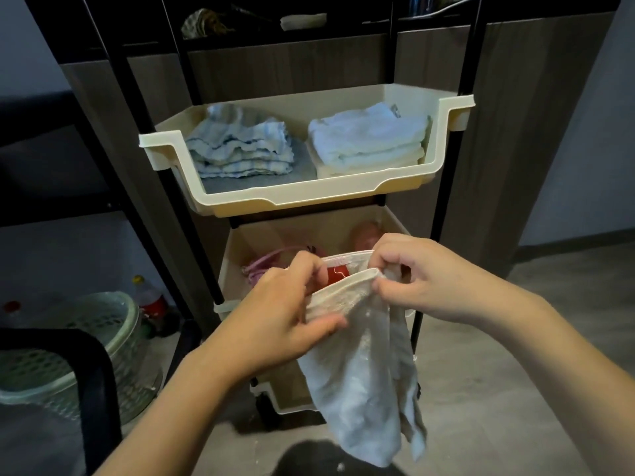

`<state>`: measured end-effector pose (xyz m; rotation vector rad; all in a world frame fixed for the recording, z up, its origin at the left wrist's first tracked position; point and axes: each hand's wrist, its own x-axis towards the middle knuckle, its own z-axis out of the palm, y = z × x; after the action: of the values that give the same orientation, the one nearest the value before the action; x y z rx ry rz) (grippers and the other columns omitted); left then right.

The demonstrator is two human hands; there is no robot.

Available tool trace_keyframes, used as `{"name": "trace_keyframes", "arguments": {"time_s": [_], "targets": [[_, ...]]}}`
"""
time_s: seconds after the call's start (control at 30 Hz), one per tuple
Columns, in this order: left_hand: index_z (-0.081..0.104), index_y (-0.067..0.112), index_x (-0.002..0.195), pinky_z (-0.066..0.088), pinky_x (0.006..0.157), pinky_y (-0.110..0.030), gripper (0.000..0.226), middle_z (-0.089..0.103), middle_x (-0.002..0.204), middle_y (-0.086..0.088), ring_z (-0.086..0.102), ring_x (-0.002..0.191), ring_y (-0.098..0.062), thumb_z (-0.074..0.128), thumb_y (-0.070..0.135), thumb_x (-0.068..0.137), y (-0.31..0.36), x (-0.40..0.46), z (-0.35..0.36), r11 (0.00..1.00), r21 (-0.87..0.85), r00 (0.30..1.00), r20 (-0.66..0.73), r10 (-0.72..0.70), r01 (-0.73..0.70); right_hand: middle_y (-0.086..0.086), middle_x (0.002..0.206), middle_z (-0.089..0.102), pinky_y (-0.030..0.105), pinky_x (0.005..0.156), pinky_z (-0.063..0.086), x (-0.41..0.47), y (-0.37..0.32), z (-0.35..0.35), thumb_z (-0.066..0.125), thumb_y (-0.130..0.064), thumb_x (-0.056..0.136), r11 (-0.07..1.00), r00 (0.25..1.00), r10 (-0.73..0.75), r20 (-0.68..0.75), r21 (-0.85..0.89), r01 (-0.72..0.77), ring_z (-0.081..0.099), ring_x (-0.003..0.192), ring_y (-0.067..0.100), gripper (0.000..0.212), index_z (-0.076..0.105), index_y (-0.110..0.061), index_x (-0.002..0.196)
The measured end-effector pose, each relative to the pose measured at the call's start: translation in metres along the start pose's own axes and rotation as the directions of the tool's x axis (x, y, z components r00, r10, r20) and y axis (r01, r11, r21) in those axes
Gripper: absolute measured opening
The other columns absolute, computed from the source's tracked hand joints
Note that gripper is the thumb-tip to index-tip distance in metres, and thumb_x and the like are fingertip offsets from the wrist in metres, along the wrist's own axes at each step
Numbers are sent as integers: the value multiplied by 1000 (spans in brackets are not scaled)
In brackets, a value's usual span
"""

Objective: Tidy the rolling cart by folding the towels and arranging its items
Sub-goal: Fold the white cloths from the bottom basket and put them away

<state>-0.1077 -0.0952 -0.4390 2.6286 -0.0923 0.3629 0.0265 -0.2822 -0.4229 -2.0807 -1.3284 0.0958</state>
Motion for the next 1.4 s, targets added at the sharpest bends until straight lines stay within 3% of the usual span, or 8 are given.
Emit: {"name": "trace_keyframes", "arguments": {"time_s": [0.13, 0.33, 0.57, 0.7, 1.03, 1.17, 1.3, 1.4], "targets": [[59, 24, 100, 43, 87, -35, 20, 60, 101, 7, 54, 94, -19, 65, 29, 81, -12, -2, 12, 856, 499, 988, 4, 152, -134, 2, 80, 54, 39, 67, 47, -2, 8, -5, 62, -13, 79, 998, 999, 35, 27, 44, -36, 53, 73, 22, 7, 58, -10, 73], [59, 20, 103, 36, 91, -42, 15, 57, 87, 2, 54, 79, -25, 55, 28, 91, 4, 5, 5, 750, 660, 933, -286, 219, 26, -3, 69, 47, 25, 54, 34, -5, 7, -22, 46, -27, 71, 963, 997, -52, 48, -262, 63, 44, 66, 15, 12, 49, -17, 67], [53, 24, 107, 43, 68, -31, 36, 40, 102, 1, 44, 83, -18, 57, 48, 81, 33, 8, -17, 722, 685, 994, -110, -24, 93, 0, 66, 55, 43, 56, 45, -11, -7, -24, 58, -16, 77, 977, 994, -87, -73, -200, 71, 50, 61, 20, 6, 53, -18, 75], [48, 27, 99, 29, 79, -31, 26, 23, 107, 5, 29, 98, -17, 59, 43, 81, 37, 15, -19, 794, 584, 986, -88, -143, 167, 4, 72, 64, 36, 54, 46, -15, -15, -27, 54, -11, 86, 998, 999, 33, 15, -51, -32, 55, 56, 16, 56, 39, -42, 130], [53, 28, 80, 27, 83, -40, 19, 26, 134, 0, 24, 115, -26, 69, 22, 71, 55, 3, -16, 856, 455, 901, -432, -31, 247, -2, 79, 47, 36, 67, 41, -8, -25, -38, 40, -19, 90, 916, 985, 136, 102, -391, -86, 48, 74, 17, 14, 41, -15, 76], [50, 23, 68, 40, 69, -28, 22, 58, 90, 7, 54, 85, -16, 70, 16, 72, 42, 13, -28, 957, 30, 947, -157, -279, 287, -4, 82, 51, 31, 65, 42, -9, -33, -42, 51, -33, 86, 906, 954, 185, 236, -418, -72, 51, 74, 13, 17, 46, -19, 80], [60, 9, 81, 54, 56, -30, 11, 65, 82, -12, 66, 73, -23, 65, 0, 77, 26, 24, -26, 804, -241, 837, 225, -499, 544, -7, 79, 53, 32, 62, 42, 4, -26, -38, 54, -25, 84, 838, 972, 168, 163, -542, -54, 53, 77, 18, 16, 44, -22, 72], [59, 13, 75, 58, 52, -39, 19, 63, 81, -12, 66, 73, -30, 57, -6, 78, 19, 37, -21, 757, -407, 844, 75, -530, 511, -7, 81, 50, 31, 60, 35, 12, -21, -36, 53, -19, 81, 765, 996, 94, -6, -639, -76, 50, 75, 23, 12, 42, -22, 79]]}}
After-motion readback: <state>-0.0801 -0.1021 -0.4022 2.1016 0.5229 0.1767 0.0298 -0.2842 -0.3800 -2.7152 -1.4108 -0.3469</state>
